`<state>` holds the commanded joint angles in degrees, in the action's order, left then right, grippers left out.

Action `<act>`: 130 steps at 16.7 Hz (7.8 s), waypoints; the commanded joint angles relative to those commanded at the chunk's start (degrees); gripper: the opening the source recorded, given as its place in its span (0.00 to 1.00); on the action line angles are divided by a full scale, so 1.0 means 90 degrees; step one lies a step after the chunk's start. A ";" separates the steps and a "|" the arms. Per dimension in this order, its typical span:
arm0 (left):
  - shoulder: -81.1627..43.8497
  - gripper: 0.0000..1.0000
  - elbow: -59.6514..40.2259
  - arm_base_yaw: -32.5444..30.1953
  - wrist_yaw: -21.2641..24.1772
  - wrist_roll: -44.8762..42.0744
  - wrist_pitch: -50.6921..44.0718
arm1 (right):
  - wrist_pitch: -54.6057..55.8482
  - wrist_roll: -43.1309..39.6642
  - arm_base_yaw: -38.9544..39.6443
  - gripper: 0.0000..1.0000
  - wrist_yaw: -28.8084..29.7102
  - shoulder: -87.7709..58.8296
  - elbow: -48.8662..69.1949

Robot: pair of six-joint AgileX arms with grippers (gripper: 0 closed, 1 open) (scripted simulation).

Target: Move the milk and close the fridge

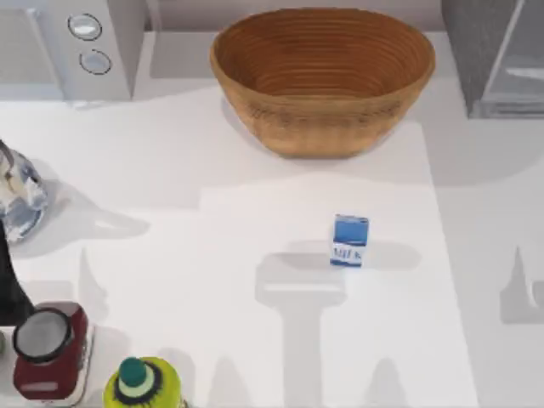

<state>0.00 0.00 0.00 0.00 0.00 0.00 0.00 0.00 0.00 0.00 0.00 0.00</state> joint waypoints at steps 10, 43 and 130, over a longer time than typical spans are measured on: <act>0.0000 1.00 0.0000 0.0000 0.0000 0.0000 0.0000 | 0.1870 0.0046 0.2311 1.00 0.2297 -0.1977 0.0053; 0.0000 1.00 0.0000 0.0000 0.0000 0.0000 0.0000 | 0.7351 0.0132 0.6471 1.00 0.7136 -1.0151 0.1987; 0.0000 1.00 0.0000 0.0000 0.0000 0.0000 0.0000 | 0.7117 0.0102 0.0136 0.00 0.0294 -0.9623 0.2505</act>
<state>0.00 0.00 0.00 0.00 0.00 0.00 64.05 0.91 1.22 2.65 -86.61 22.54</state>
